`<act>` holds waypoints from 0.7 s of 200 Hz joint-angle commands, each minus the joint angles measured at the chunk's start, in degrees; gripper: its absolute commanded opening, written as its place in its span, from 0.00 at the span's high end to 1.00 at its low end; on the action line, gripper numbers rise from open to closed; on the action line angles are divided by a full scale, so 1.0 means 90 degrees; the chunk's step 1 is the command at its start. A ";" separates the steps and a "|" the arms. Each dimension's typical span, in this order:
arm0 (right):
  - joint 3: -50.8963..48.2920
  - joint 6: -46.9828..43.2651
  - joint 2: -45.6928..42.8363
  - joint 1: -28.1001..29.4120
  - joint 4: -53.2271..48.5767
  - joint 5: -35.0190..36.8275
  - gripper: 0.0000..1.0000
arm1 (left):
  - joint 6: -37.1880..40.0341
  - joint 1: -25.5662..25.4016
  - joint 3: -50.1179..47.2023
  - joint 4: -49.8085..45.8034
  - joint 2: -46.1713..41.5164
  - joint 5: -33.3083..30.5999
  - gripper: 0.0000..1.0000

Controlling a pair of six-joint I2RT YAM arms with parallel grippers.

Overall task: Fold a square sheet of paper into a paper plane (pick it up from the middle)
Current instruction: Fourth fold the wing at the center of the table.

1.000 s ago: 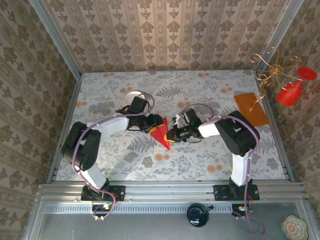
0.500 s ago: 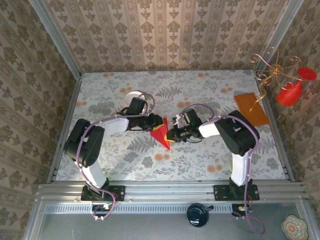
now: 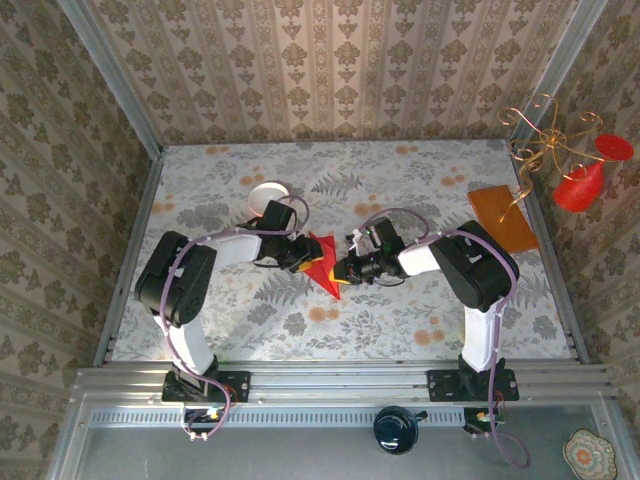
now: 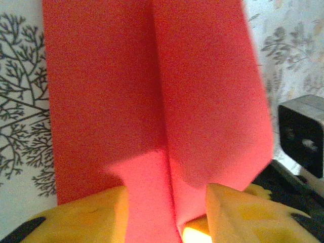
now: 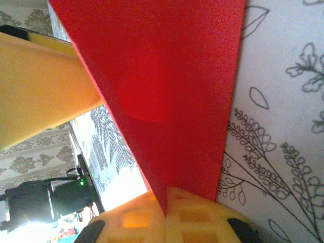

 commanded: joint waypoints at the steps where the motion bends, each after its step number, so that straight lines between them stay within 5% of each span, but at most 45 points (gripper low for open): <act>1: -0.0161 0.0061 0.0214 -0.0095 -0.0294 0.0179 0.97 | 0.0245 -0.0068 0.0269 -0.0476 0.0166 -0.0236 0.50; 75: -0.0236 0.0070 0.0063 -0.0105 -0.0280 0.0232 0.94 | 0.0533 -0.0343 0.0957 -0.2122 0.0707 -0.1215 0.45; 140: -0.0404 -0.0058 -0.0358 -0.0105 -0.0414 0.0325 0.78 | 0.0419 -0.0462 0.1078 -0.2643 0.1124 -0.1622 0.42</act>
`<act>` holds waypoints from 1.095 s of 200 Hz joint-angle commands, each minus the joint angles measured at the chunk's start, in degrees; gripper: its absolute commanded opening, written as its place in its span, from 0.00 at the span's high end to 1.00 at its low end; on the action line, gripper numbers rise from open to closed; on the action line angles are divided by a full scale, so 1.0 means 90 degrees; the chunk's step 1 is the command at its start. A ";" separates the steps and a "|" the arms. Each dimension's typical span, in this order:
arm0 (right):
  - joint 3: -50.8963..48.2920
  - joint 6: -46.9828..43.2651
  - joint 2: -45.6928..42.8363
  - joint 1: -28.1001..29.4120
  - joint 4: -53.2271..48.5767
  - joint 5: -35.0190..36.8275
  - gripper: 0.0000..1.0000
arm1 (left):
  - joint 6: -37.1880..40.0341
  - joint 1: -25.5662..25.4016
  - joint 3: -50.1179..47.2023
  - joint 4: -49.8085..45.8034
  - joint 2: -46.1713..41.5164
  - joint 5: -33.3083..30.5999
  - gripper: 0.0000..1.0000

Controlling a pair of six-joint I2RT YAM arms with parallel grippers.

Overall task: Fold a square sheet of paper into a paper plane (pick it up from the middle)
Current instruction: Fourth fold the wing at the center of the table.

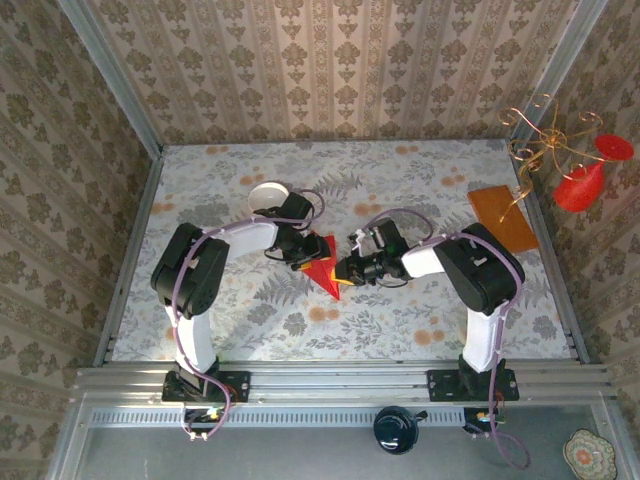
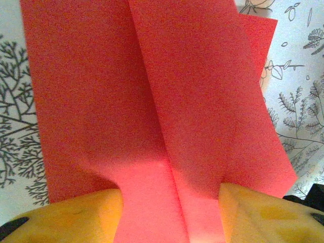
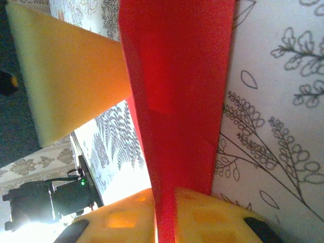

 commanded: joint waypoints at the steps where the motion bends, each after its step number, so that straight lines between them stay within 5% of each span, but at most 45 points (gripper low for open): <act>1: -0.0159 -0.0118 -0.0100 -0.0056 -0.0478 0.0260 0.78 | 0.0049 -0.0038 -0.0240 -0.0897 0.0509 -0.0595 0.42; 95: -0.0130 -0.0113 0.0075 -0.0065 -0.0732 0.0451 0.90 | 0.0010 -0.0056 -0.0184 -0.0942 0.0520 -0.0471 0.42; 219: 0.0094 -0.0284 0.0246 -0.0066 -0.1050 0.0420 0.90 | 0.0274 0.0214 0.0044 0.0267 -0.1064 0.0487 0.48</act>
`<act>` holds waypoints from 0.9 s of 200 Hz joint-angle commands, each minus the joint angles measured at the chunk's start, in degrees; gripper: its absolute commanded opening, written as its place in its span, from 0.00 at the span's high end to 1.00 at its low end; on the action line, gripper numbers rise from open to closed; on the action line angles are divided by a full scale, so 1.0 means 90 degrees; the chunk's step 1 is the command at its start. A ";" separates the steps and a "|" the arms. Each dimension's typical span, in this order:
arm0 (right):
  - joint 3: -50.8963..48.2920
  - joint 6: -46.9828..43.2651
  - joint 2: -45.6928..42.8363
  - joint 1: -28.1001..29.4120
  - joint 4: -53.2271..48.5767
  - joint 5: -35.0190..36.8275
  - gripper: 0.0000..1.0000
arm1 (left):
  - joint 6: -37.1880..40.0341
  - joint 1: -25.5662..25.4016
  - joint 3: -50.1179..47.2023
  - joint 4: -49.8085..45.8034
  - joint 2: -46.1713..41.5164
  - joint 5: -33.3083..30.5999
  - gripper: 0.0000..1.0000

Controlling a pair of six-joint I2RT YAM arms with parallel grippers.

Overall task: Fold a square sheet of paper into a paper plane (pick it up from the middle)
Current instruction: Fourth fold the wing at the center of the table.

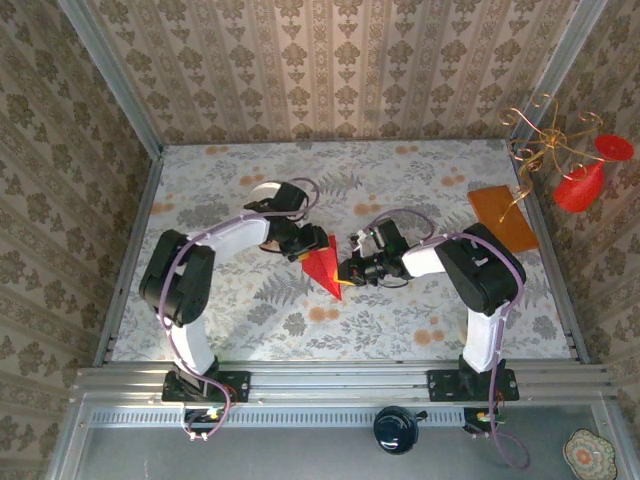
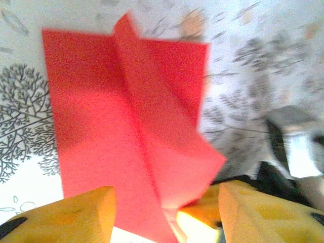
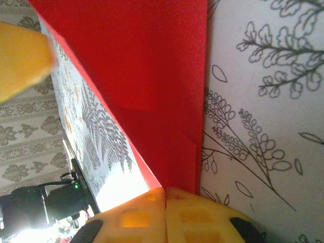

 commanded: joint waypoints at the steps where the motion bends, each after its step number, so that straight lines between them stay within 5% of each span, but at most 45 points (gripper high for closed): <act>1: 0.0024 -0.0186 0.0261 -0.0049 -0.0673 0.0241 0.90 | 0.0124 0.0069 -0.0165 0.0456 -0.0334 0.0325 0.48; 29: 0.0039 -0.0186 0.0281 -0.0049 -0.0693 0.0258 0.91 | -0.0020 0.0079 -0.0474 0.1026 -0.0258 0.0834 0.66; 64: 0.0015 -0.0168 0.0306 -0.0063 -0.0684 0.0268 0.91 | -0.0147 0.0123 -0.0760 0.1485 -0.0112 0.1147 0.76; 180: -0.0064 -0.0030 0.0330 -0.0166 -0.0528 0.0221 0.92 | -0.0292 0.0167 -0.1044 0.2353 0.0502 0.1786 0.85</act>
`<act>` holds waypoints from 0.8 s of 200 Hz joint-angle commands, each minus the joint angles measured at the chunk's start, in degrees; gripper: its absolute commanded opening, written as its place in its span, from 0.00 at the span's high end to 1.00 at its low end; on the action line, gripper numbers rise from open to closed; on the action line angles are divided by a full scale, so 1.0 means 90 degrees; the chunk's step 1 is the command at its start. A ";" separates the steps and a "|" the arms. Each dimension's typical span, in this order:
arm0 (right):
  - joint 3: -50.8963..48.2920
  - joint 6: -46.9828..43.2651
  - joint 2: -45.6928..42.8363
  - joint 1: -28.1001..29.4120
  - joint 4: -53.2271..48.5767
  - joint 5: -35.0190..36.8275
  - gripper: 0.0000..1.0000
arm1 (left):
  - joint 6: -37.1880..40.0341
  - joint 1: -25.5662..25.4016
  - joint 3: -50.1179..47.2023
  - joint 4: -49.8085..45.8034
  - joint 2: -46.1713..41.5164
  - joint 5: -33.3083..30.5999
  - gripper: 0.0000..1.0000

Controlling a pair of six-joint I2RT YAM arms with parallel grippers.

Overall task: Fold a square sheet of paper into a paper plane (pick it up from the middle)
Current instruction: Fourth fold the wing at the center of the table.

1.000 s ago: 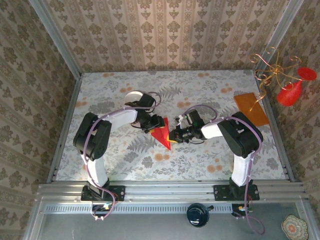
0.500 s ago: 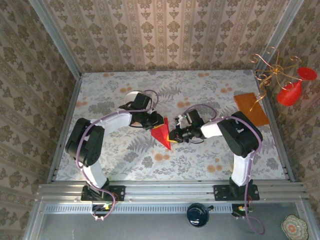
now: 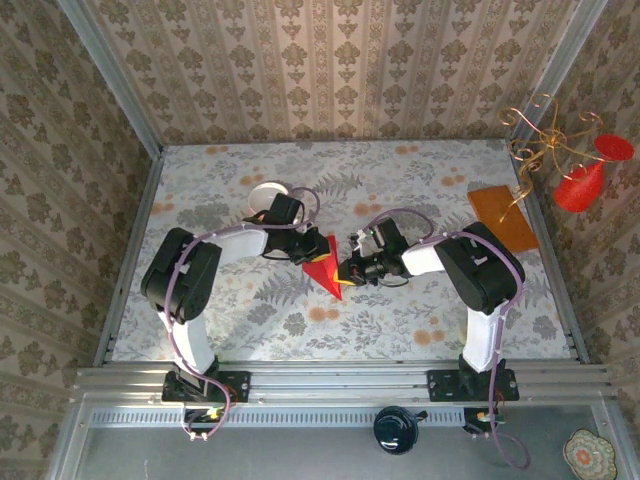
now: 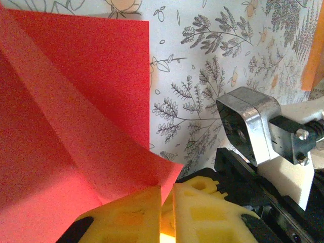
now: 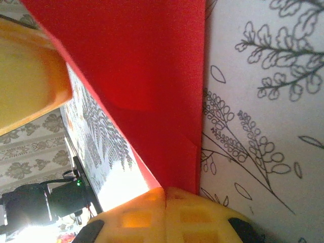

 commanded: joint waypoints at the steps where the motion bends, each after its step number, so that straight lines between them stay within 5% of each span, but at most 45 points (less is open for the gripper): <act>1: -0.0137 -0.0013 0.0271 -0.0125 -0.0426 0.0323 0.92 | -0.0044 0.0041 -0.0047 0.0189 0.0152 0.0300 0.84; 84: -0.0173 -0.0013 0.0226 -0.0144 -0.0435 0.0323 0.90 | 0.0055 0.0041 0.0143 0.0161 0.0446 0.0407 0.85; 160: -0.0282 0.0075 -0.0556 -0.0164 -0.0460 0.0109 0.71 | 0.0046 0.0041 0.0212 0.0132 0.0554 0.0379 0.86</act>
